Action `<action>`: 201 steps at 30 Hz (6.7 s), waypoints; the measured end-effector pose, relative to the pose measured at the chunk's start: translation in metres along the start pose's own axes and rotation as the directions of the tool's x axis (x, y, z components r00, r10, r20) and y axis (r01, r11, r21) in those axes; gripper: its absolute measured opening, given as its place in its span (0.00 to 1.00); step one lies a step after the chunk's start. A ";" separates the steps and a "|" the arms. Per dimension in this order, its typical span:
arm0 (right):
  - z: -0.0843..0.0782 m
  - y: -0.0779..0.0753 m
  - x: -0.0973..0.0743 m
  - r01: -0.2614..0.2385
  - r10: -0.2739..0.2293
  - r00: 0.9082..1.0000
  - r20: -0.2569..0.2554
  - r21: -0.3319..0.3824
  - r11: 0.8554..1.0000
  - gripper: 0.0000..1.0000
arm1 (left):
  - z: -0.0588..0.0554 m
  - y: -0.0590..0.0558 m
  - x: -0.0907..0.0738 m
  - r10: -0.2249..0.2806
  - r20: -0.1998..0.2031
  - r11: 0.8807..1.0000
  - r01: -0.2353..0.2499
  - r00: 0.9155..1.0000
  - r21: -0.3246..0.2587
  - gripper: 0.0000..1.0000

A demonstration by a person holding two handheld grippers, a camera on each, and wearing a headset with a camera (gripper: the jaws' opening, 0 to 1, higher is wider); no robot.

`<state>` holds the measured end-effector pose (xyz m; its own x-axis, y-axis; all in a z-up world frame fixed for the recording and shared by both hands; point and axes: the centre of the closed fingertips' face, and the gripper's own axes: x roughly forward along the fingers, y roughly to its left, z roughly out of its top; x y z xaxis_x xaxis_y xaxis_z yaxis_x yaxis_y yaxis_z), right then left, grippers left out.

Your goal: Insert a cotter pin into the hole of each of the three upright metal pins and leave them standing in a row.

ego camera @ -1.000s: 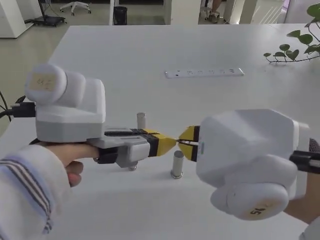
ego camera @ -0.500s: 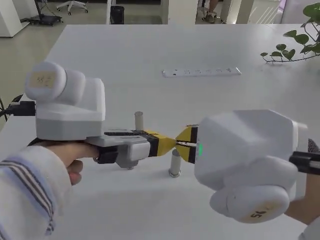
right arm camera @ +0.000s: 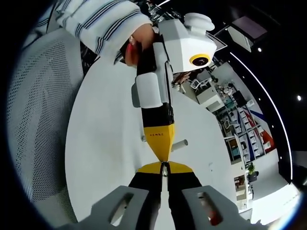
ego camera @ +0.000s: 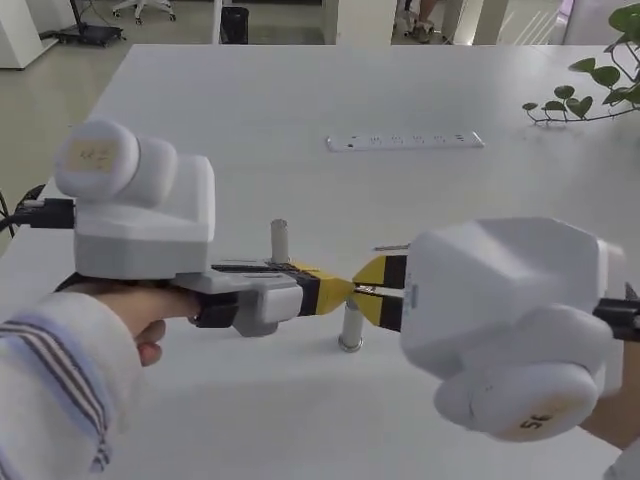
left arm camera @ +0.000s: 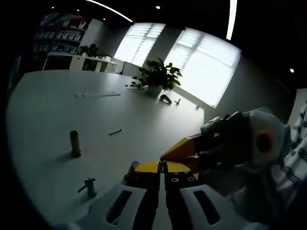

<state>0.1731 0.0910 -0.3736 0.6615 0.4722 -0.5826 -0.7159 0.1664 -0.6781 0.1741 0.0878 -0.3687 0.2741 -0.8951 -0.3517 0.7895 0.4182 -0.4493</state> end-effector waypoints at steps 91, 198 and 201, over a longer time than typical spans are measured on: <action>-0.001 0.025 -0.025 -0.499 0.351 0.855 0.381 0.423 0.756 0.00 | -0.010 -0.031 -0.007 -0.158 -0.039 0.878 0.159 0.987 0.451 0.00; -0.085 0.024 0.039 -0.420 0.409 0.904 0.124 0.435 0.796 0.00 | -0.027 0.047 0.057 0.031 -0.260 0.829 0.120 0.965 0.546 0.09; -0.080 0.024 0.040 -0.422 0.408 0.904 0.127 0.416 0.805 0.00 | -0.027 0.047 0.056 0.033 -0.260 0.831 0.118 0.965 0.544 0.09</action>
<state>0.2005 0.0450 -0.4489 0.2777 0.6046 -0.7465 -0.9486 0.2952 -0.1137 0.2119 0.0609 -0.4314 0.1474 -0.8099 -0.5677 0.9870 0.1577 0.0314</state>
